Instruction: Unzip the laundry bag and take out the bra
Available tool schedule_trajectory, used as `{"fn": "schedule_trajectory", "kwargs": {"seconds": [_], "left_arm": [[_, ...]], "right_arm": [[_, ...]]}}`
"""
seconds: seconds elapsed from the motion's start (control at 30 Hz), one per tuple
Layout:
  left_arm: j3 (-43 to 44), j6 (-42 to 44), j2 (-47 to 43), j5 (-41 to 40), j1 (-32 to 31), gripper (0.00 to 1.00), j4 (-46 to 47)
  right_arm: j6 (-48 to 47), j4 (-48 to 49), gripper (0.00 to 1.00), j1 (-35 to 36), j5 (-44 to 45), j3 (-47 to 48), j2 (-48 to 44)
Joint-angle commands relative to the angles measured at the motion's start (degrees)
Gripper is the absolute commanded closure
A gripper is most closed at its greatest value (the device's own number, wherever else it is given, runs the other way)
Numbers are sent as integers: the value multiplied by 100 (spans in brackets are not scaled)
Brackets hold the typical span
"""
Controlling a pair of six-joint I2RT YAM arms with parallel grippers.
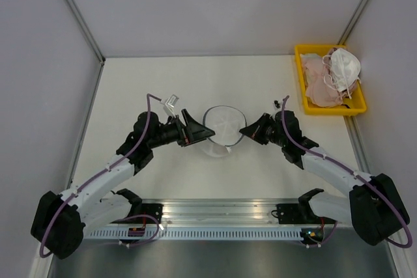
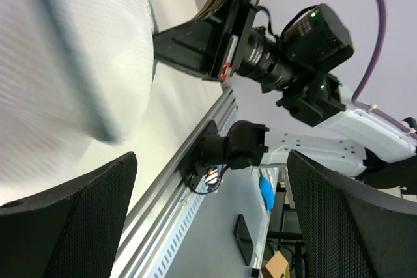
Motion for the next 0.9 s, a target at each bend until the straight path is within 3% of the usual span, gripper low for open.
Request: {"fn": "schedule_trajectory", "kwargs": {"seconds": [0.0, 0.17, 0.4, 0.6, 0.87], "left_arm": [[-192, 401, -288, -951, -188, 0, -1642], [-711, 216, -412, -1119, -268, 0, -1792], [-764, -161, -701, -1662, -618, 0, -1704], [-1063, -986, -737, -2111, -935, 0, -204], [-791, -1585, 255, -2394, -1287, 1, 650]], "right_arm": [[509, -284, 100, 13, 336, -60, -227], [641, -196, 99, 13, 275, -183, -403], [1027, -231, 100, 13, 249, -482, -719], [1729, -170, 100, 13, 301, -912, -1325], [2522, 261, 99, 21, 178, -1484, -1950]]}}
